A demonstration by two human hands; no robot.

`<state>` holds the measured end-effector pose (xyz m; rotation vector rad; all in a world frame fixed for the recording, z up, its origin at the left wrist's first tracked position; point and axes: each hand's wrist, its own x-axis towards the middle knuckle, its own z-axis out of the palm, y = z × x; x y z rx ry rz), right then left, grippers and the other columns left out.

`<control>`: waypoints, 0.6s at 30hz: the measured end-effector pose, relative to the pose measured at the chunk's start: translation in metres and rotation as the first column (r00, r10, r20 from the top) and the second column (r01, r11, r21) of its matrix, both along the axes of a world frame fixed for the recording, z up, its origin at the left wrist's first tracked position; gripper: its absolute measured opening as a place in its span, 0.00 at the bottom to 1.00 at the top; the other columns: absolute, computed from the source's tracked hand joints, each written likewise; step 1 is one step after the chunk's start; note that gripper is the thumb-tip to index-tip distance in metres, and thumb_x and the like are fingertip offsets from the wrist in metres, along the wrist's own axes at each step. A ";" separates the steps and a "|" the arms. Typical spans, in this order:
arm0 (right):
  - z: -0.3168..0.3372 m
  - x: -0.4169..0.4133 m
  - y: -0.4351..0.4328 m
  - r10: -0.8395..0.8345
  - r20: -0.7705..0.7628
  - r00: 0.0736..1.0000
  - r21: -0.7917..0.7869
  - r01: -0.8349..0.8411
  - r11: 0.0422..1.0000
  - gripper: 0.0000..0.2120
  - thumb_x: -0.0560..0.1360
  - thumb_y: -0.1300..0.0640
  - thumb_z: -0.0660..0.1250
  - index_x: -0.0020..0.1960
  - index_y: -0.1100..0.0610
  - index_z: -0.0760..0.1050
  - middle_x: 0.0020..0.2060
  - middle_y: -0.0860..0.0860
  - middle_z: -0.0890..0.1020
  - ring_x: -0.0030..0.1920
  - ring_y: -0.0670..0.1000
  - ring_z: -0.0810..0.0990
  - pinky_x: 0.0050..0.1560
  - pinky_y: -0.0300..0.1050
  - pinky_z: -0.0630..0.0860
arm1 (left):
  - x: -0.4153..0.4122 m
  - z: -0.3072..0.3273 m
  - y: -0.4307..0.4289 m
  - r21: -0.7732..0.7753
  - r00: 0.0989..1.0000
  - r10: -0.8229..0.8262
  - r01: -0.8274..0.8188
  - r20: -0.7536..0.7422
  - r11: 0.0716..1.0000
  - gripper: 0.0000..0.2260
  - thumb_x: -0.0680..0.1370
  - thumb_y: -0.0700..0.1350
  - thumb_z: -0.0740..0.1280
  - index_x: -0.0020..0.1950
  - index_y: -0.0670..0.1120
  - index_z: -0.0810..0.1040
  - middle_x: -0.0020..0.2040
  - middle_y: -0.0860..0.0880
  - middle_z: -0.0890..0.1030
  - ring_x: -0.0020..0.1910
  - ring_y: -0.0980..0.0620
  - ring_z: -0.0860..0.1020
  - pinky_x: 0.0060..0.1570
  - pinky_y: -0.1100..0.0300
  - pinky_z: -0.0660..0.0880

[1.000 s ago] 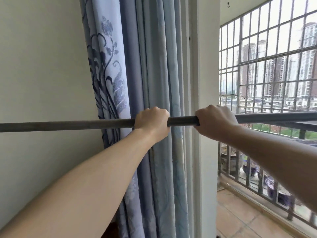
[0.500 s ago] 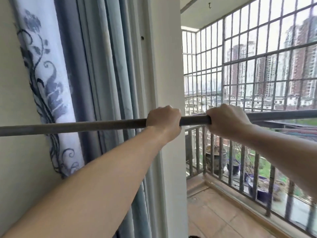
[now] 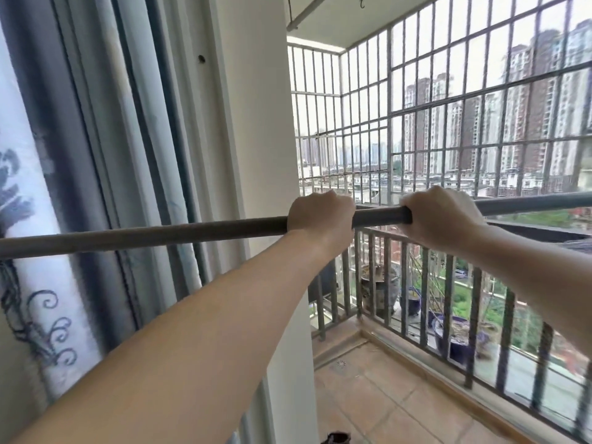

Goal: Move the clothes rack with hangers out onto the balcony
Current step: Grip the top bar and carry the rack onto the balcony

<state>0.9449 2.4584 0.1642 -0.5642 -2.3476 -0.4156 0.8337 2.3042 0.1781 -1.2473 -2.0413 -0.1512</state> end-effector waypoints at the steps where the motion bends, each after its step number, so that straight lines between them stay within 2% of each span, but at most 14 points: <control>1: -0.001 0.000 0.001 -0.008 -0.014 1.000 0.005 0.008 1.000 0.15 0.76 0.53 0.63 0.31 0.49 0.66 0.21 0.45 0.72 0.20 0.42 0.70 0.20 0.35 0.63 | 0.000 -0.001 0.000 -0.001 1.000 0.001 -0.001 -0.005 1.000 0.01 0.75 0.44 0.65 0.45 0.49 0.76 0.33 0.52 0.74 0.28 0.52 0.70 0.30 0.57 0.65; 6: -0.003 -0.008 -0.018 0.017 -0.027 0.999 -0.005 -0.017 1.000 0.13 0.75 0.54 0.64 0.33 0.50 0.67 0.22 0.44 0.72 0.20 0.40 0.70 0.20 0.32 0.61 | -0.005 -0.001 -0.015 0.012 1.000 0.002 -0.002 -0.008 1.000 0.04 0.75 0.43 0.65 0.41 0.51 0.71 0.30 0.53 0.70 0.26 0.55 0.67 0.28 0.59 0.62; 9: -0.003 -0.021 -0.054 0.117 -0.005 0.993 0.013 -0.117 0.993 0.05 0.74 0.52 0.65 0.40 0.50 0.72 0.25 0.43 0.73 0.22 0.39 0.70 0.22 0.32 0.62 | -0.011 0.000 -0.037 0.009 0.999 0.038 -0.038 0.011 0.999 0.02 0.74 0.43 0.65 0.43 0.50 0.73 0.30 0.52 0.70 0.27 0.53 0.68 0.29 0.58 0.61; 11: -0.003 -0.034 -0.083 0.190 -0.011 0.982 0.005 -0.190 0.982 0.04 0.73 0.52 0.65 0.45 0.52 0.74 0.28 0.42 0.72 0.26 0.40 0.71 0.29 0.34 0.69 | -0.020 0.000 -0.058 0.013 0.997 0.075 -0.075 0.029 0.997 0.03 0.74 0.43 0.65 0.43 0.50 0.73 0.31 0.52 0.70 0.28 0.52 0.69 0.29 0.58 0.61; 13: -0.005 -0.049 -0.112 0.239 -0.041 0.970 0.024 -0.238 0.971 0.08 0.73 0.50 0.66 0.49 0.52 0.73 0.32 0.43 0.74 0.32 0.44 0.74 0.44 0.44 0.75 | -0.032 0.001 -0.084 0.024 0.992 0.121 -0.122 0.040 0.992 0.02 0.75 0.44 0.64 0.43 0.50 0.72 0.31 0.52 0.70 0.30 0.50 0.71 0.31 0.57 0.63; 14: -0.006 -0.056 -0.125 0.255 -0.061 0.965 0.047 -0.252 0.967 0.10 0.72 0.49 0.66 0.51 0.52 0.72 0.35 0.44 0.75 0.35 0.46 0.75 0.50 0.48 0.75 | -0.039 0.001 -0.099 0.027 0.988 0.148 -0.149 0.045 0.989 0.02 0.75 0.44 0.63 0.43 0.50 0.72 0.31 0.52 0.69 0.32 0.49 0.72 0.32 0.57 0.65; 18: -0.006 -0.080 -0.168 0.313 -0.076 0.947 0.096 -0.306 0.947 0.14 0.73 0.47 0.65 0.55 0.51 0.71 0.42 0.47 0.77 0.42 0.50 0.77 0.54 0.51 0.73 | -0.066 0.003 -0.160 0.025 0.979 0.194 -0.196 0.062 0.980 0.01 0.76 0.45 0.61 0.44 0.51 0.71 0.34 0.51 0.73 0.36 0.47 0.73 0.38 0.54 0.65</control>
